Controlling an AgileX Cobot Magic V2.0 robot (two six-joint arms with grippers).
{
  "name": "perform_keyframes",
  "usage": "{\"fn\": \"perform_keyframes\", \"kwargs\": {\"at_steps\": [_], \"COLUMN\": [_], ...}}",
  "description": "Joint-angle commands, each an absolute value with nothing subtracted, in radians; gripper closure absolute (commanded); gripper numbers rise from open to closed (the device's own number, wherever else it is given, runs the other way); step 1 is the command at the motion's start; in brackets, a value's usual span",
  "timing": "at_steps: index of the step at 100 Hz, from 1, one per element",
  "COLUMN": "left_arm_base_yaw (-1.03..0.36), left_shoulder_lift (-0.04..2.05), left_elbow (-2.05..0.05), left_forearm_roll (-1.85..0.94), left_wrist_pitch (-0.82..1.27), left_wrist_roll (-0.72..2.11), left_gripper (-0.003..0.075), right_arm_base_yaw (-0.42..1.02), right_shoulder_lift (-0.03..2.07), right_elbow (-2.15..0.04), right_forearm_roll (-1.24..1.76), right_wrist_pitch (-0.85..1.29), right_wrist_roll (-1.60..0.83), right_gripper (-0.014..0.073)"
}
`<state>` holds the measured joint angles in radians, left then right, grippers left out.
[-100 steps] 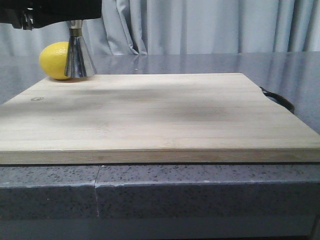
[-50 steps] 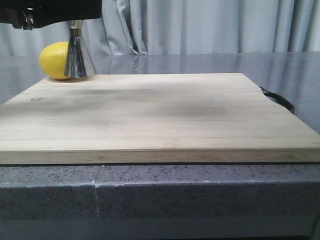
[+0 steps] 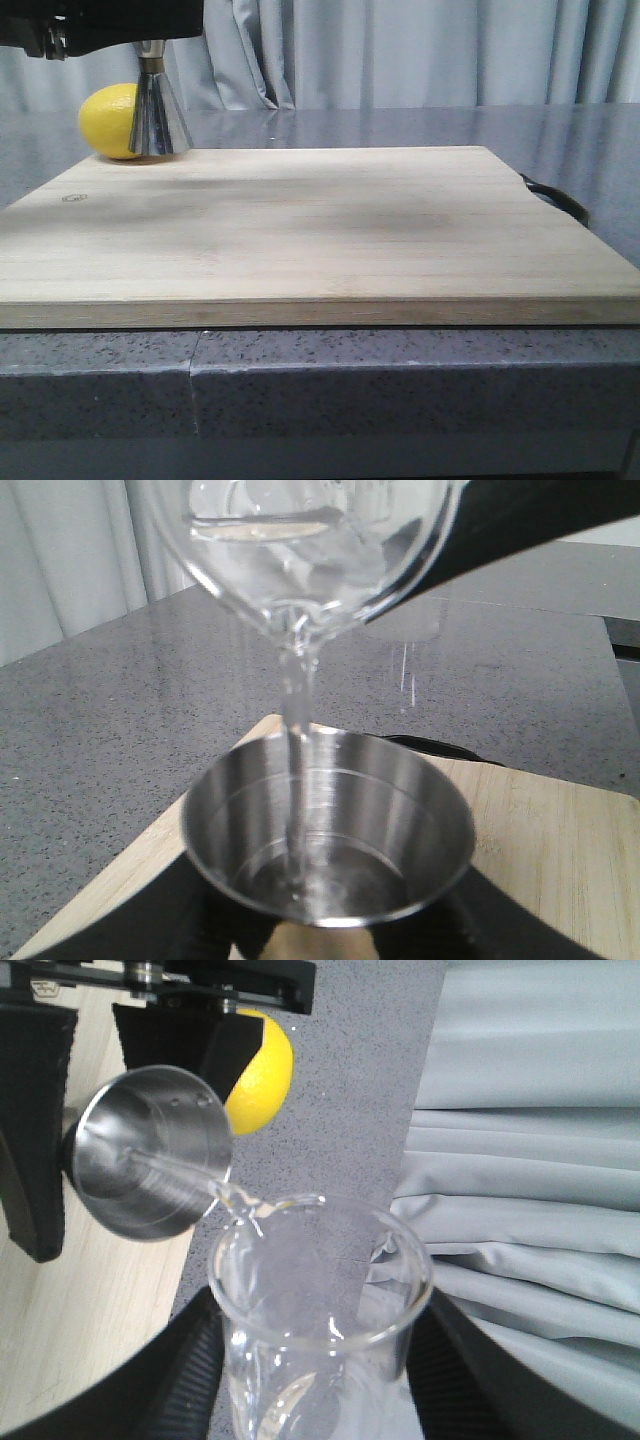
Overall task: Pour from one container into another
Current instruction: 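Tilt the beaker with the right gripper, pouring liquid into the jigger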
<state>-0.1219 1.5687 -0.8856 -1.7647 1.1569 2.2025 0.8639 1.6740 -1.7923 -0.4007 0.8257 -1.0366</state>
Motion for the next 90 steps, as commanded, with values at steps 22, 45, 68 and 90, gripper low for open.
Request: {"fn": "perform_keyframes", "kwargs": {"at_steps": [22,45,68,90], "left_arm_base_yaw": [-0.132,-0.132,-0.132,-0.132], "left_shoulder_lift": [1.526,1.526,1.526,1.526], "left_elbow": [-0.911,-0.911,-0.911,-0.911], "left_forearm_roll": [-1.864,-1.864,-1.864,-1.864], "left_wrist_pitch": [1.246,1.246,1.246,1.246], "left_wrist_roll": [2.191,2.191,2.191,2.191], "left_gripper": [0.0430,0.0430,0.0430,0.0430], "right_arm_base_yaw": [0.864,0.864,0.864,0.864], "right_shoulder_lift": [1.632,1.632,1.632,1.632], "right_elbow": [-1.828,-1.828,-1.828,-1.828], "right_forearm_roll": [-0.442,-0.444,-0.444,-0.444], "right_wrist_pitch": [0.722,0.706,0.710,0.710], "right_wrist_roll": [-1.091,-1.107,-1.160,-1.174], "right_gripper": [0.0301,0.0301,0.0301,0.0301]}}
